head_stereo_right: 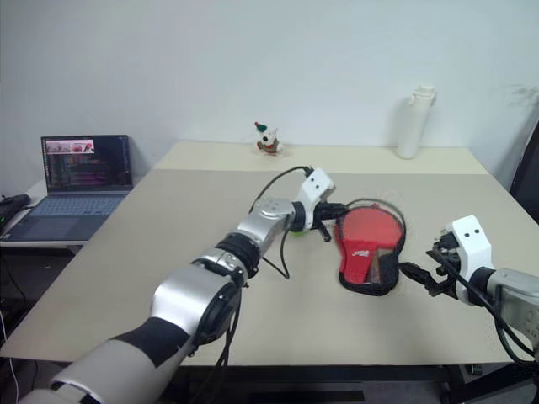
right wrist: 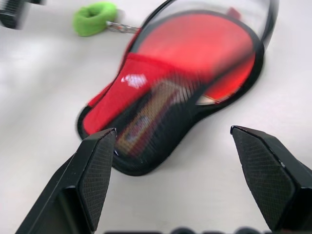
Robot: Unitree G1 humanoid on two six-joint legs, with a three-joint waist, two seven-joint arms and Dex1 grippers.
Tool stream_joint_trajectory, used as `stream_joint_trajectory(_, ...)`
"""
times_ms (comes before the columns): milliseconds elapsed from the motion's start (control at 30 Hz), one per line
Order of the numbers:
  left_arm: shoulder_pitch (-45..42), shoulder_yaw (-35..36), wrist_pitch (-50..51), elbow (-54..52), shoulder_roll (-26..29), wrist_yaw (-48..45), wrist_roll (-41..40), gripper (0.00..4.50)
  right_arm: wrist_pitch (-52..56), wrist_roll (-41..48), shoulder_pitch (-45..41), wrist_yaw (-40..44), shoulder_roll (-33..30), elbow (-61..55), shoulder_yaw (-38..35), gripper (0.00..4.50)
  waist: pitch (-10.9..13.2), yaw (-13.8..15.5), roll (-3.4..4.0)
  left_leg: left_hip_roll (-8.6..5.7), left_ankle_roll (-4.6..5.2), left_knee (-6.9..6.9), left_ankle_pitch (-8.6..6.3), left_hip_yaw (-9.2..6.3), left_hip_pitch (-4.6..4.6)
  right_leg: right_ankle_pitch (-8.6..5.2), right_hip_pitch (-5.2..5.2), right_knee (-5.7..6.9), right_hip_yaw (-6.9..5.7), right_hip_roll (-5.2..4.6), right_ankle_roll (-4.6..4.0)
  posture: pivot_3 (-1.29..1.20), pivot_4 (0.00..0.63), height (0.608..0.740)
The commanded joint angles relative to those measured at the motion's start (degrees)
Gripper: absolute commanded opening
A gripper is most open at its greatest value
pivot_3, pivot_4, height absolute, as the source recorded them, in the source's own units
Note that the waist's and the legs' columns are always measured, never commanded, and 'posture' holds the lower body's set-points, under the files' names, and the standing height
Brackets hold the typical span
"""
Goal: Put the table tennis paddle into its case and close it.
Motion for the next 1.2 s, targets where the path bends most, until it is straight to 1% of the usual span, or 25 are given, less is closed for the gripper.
stream_joint_trajectory(33, 0.42, 1.89, -1.95, -2.0, 1.99, -4.12, -1.13, 0.05, -2.92, -1.32, -2.8, -0.66, 0.73, 2.4, 1.59, 4.12, 0.0, 0.0, 0.0, 0.0, 0.0, 0.0, 0.0, -0.01, 0.0, 0.0, 0.0, 0.0, -0.01, 0.0, 0.0, 0.0, 0.15, 0.74)
stream_joint_trajectory(133, 3.19, 3.71, -2.52, -4.43, 5.53, -11.75, -3.41, 0.05, -7.21, -3.75, -6.71, -0.96, 3.26, 8.6, 5.51, 4.12, -0.02, -0.39, 0.04, 0.02, 0.0, -0.01, 0.0, 0.06, 0.04, 0.01, -0.01, 0.01, 0.03, 0.01, -0.01, 0.0, 0.15, 0.74)
stream_joint_trajectory(200, 5.78, 4.21, -2.37, -6.92, 7.8, -15.27, -4.26, 0.0, -9.73, -5.83, -9.89, -2.62, 5.25, 14.09, 6.35, 4.46, -0.02, -0.51, 0.04, 0.03, 0.0, -0.01, 0.01, 0.0, 0.04, 0.01, -0.01, 0.06, -0.01, 0.02, -0.02, 0.0, 0.15, 0.74)
stream_joint_trajectory(267, 8.79, 4.45, -1.66, -10.3, 9.86, -18.12, -5.16, 0.0, -11.89, -7.92, -12.54, -3.4, 6.28, 19.28, 7.52, 4.48, -0.03, -0.69, 0.06, 0.03, 0.01, -0.01, 0.02, 0.03, 0.06, 0.02, -0.02, 0.1, 0.03, 0.02, -0.03, 0.0, 0.15, 0.74)
stream_joint_trajectory(367, 14.08, 4.29, 0.77, -18.01, 12.18, -20.59, -6.56, 0.0, -14.08, -10.24, -14.33, -2.05, 6.34, 25.31, 9.96, 4.48, -0.04, -0.58, 0.06, 0.0, 0.02, 0.0, 0.03, 0.02, 0.01, 0.02, -0.02, 0.08, 0.01, -0.02, -0.04, 0.0, 0.15, 0.74)
stream_joint_trajectory(467, 20.24, 4.29, 5.45, -28.89, 14.64, -21.54, -8.55, 0.0, -15.72, -11.4, -16.33, -0.96, 7.53, 31.57, 11.29, 4.48, -0.04, -0.35, 0.07, -0.01, 0.02, -0.01, 0.02, 0.0, -0.02, 0.03, -0.02, 0.07, 0.0, -0.04, -0.04, 0.0, 0.15, 0.74)
stream_joint_trajectory(600, 26.68, 4.63, 12.97, -42.35, 16.79, -19.68, -11.06, 0.0, -18.37, -13.21, -19.0, -0.24, 9.07, 39.4, 12.53, 4.48, -0.04, -0.18, 0.07, 0.0, 0.02, 0.0, 0.02, -0.02, -0.02, 0.04, -0.03, 0.08, -0.01, -0.04, -0.05, 0.0, 0.15, 0.74)
stream_joint_trajectory(700, 30.01, 4.68, 17.15, -49.63, 17.96, -18.14, -12.46, 0.0, -19.61, -14.36, -20.01, 1.53, 10.03, 43.63, 14.45, 4.48, -0.05, -0.17, 0.08, 0.02, 0.02, 0.03, 0.03, -0.02, 0.01, 0.07, -0.03, 0.12, -0.01, -0.04, -0.1, 0.0, 0.15, 0.74)
stream_joint_trajectory(867, 32.27, 4.11, 19.12, -53.74, 18.97, -15.98, -13.06, 0.0, -22.39, -16.59, -20.46, 4.18, 11.18, 49.46, 16.71, 4.48, -0.06, -0.16, 0.09, 0.02, 0.02, 0.09, 0.03, 0.0, 0.09, 0.11, 0.05, 0.16, -0.01, -0.03, -0.11, 0.0, 0.15, 0.74)
stream_joint_trajectory(1033, 32.85, 3.95, 19.95, -55.24, 19.64, -15.51, -13.83, 0.0, -23.26, -17.94, -21.26, 6.41, 12.45, 50.81, 18.78, 4.48, -0.08, -0.32, 0.06, 0.06, 0.03, 0.27, 0.04, 0.0, 0.12, 0.17, 0.11, 0.21, 0.0, -0.01, -0.12, 0.0, 0.15, 0.74)
stream_joint_trajectory(1200, 33.26, 3.68, 20.18, -55.7, 20.54, -15.2, -14.23, 0.0, -23.65, -19.76, -22.64, 7.55, 14.99, 51.72, 21.21, 4.48, -0.09, -1.48, 0.04, 0.08, 0.03, 0.3, 0.03, 0.04, 0.39, 0.17, 0.3, 0.36, 0.06, 0.0, -0.12, 0.0, 0.15, 0.74)
